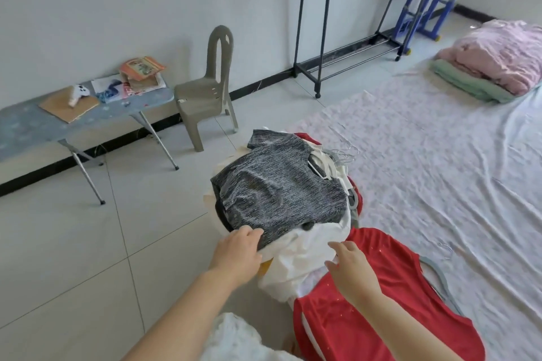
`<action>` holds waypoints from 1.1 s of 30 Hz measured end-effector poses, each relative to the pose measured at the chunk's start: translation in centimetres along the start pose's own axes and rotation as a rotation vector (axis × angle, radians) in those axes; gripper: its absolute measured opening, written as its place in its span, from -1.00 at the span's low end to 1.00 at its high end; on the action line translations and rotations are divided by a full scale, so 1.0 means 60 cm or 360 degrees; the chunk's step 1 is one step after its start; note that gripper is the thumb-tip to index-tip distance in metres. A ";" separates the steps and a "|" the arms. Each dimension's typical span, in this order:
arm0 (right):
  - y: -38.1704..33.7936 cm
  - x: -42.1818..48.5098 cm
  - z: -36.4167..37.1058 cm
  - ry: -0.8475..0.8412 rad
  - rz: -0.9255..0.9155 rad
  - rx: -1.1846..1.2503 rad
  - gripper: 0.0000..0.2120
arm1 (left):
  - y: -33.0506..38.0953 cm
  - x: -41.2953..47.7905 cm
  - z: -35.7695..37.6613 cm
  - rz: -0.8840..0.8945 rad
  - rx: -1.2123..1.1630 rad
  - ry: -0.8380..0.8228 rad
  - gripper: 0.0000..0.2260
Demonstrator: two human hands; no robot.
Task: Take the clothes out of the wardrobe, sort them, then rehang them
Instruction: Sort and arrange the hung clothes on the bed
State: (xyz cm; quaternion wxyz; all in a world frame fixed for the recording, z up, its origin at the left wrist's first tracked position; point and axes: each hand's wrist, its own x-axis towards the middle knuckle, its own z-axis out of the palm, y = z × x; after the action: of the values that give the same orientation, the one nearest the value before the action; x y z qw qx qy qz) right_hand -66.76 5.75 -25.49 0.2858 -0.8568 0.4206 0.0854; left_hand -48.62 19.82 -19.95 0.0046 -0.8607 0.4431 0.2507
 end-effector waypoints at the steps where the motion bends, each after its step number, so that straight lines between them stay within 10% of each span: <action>1: -0.008 0.020 -0.005 0.0001 0.0027 0.0002 -0.55 | -0.006 0.025 -0.012 0.0034 0.0016 -0.0019 -0.53; 18: -0.119 0.332 -0.052 0.0166 0.0682 0.0072 -0.58 | -0.100 0.460 -0.188 0.0820 0.0339 -0.0237 -0.54; 33: 0.032 0.645 0.017 0.0171 0.0858 0.0342 -0.61 | -0.026 0.667 -0.058 0.0892 0.0091 -0.0310 -0.58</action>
State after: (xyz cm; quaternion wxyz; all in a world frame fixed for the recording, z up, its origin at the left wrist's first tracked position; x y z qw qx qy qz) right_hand -43.67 -20.60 -42.09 0.3191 -0.6823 0.6543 0.0676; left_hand -26.65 -10.49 -34.68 0.0019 -0.6763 0.6677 0.3111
